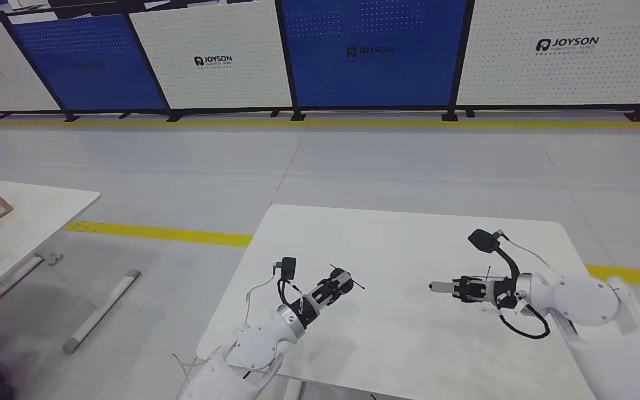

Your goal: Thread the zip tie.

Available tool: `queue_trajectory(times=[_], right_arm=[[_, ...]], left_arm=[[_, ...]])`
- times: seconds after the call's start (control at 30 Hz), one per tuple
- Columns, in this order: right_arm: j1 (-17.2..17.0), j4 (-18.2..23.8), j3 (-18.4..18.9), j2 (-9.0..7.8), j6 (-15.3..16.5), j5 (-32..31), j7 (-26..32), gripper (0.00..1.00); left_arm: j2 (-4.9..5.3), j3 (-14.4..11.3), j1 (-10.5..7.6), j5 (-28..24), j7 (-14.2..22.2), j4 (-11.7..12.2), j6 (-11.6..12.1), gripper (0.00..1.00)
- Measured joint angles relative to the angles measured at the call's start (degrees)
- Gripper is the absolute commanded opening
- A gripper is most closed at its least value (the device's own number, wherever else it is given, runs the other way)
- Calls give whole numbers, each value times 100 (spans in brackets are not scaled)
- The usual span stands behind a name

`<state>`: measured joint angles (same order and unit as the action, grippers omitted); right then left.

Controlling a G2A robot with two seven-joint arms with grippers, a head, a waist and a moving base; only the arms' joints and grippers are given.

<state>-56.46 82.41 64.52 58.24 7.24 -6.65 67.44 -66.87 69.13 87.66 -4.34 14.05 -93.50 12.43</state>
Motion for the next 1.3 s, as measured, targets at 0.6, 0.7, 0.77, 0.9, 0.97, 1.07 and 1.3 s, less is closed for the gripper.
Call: queue_trajectory(times=[0.6,0.7,0.77,0.9,0.97,1.07,1.3], right_arm=[[810,-828,56,-122,-1107,-656,844,100],[1007,-1018,-188,-59,-1090,-694,780,100],[1006,-1020,-183,-60,-1082,-687,781,100],[1001,-1014,-176,-62,-1082,-686,784,100],[992,-1016,-178,-62,-1094,-692,773,100],[946,-942,-235,-42,-1663,-884,457,100],[1248,-1081,-498,111,-2813,-1395,135,100]], left_arm=[[0,0,0,0,0,0,0,0],[0,0,0,0,0,0,0,0],[0,0,0,0,0,0,0,0],[0,0,0,0,0,0,0,0],[0,0,0,0,0,0,0,0],[0,0,0,0,0,0,0,0],[0,0,0,0,0,0,0,0]])
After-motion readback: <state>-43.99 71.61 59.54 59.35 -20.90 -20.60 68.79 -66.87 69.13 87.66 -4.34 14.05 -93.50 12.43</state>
